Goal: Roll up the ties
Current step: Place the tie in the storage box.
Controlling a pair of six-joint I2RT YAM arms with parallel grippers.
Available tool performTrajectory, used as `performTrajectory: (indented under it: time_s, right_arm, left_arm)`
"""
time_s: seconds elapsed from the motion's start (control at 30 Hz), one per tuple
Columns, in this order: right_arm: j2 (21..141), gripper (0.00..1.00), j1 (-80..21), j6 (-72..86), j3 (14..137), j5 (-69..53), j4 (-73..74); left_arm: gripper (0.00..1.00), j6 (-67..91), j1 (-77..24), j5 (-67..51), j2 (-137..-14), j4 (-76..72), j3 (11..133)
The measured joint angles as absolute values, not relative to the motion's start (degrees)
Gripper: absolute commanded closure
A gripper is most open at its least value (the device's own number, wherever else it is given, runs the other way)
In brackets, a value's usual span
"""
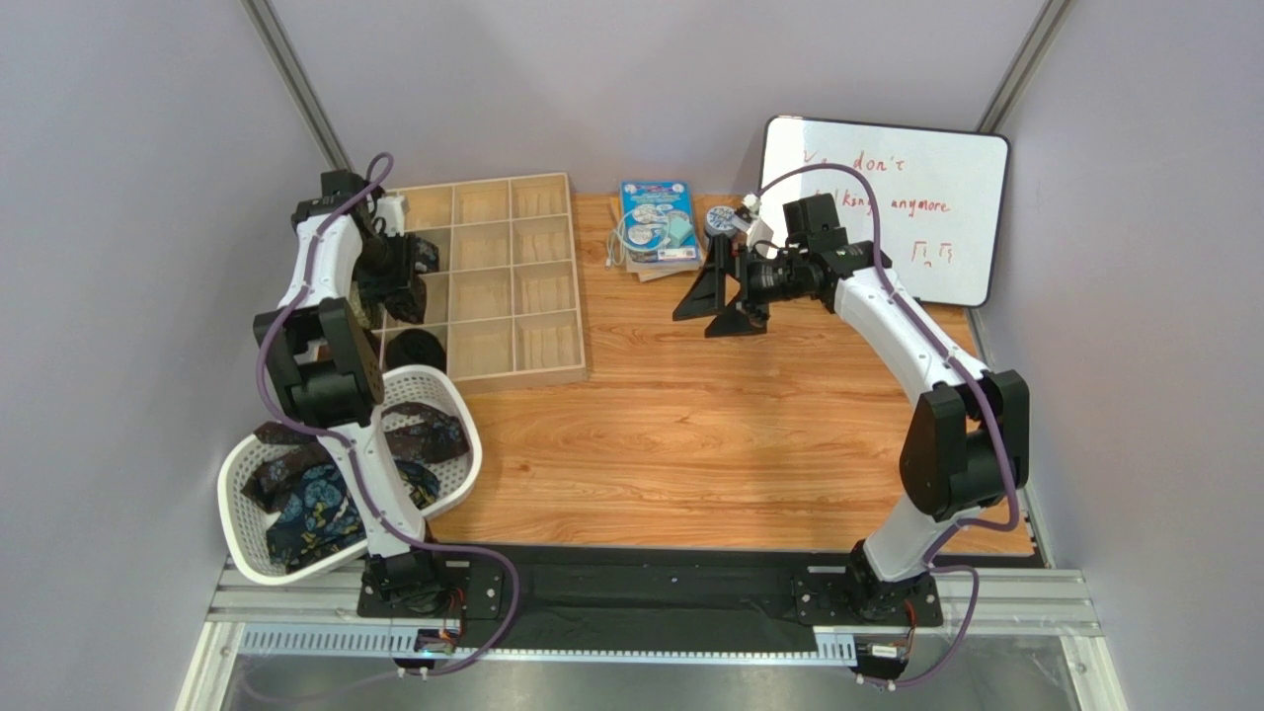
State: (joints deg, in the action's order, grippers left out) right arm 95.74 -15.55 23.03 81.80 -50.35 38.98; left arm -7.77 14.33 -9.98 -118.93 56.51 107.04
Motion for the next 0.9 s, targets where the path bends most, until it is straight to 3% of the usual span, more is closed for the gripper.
performTrajectory:
  time_s: [0.33,0.43,0.47,0.53,0.57,0.83,0.87,0.9]
  right_arm:
    - [96.5,0.00,-15.5,22.7,81.4,-50.4,39.7]
    - [96.5,0.00,-15.5,22.6,81.4,-50.4,39.7]
    - [96.5,0.00,-15.5,22.5,81.4,-50.4,39.8]
    - [96.5,0.00,-15.4,22.4,81.4,-50.4,40.1]
    - [96.5,0.00,-15.3,22.3,81.4,-50.4,40.2]
    - [96.7,0.00,-13.9,20.9,81.7,-50.4,42.0]
    - [96.8,0.00,-13.7,20.6,82.0,-50.4,42.6]
    - [96.9,0.00,-13.6,20.0,82.4,-50.4,43.2]
  left_arm:
    - [0.73,-6.6,13.9,-8.4,-128.0,54.0,110.3]
    - [0.53,-6.2,13.6,-8.3,-129.1,53.9,111.5]
    - [0.40,-6.0,13.5,-8.3,-129.2,53.8,111.7]
    - [0.38,-5.5,13.5,-8.3,-129.3,53.6,111.8]
    - [0.24,-5.3,13.4,-8.2,-129.2,53.5,111.8]
    - [0.18,-4.4,13.2,-7.0,-129.2,53.4,111.8]
    - [0.01,-4.4,13.1,-7.0,-129.1,53.6,111.8]
    - [0.00,-4.4,13.1,-6.9,-129.0,53.8,111.9]
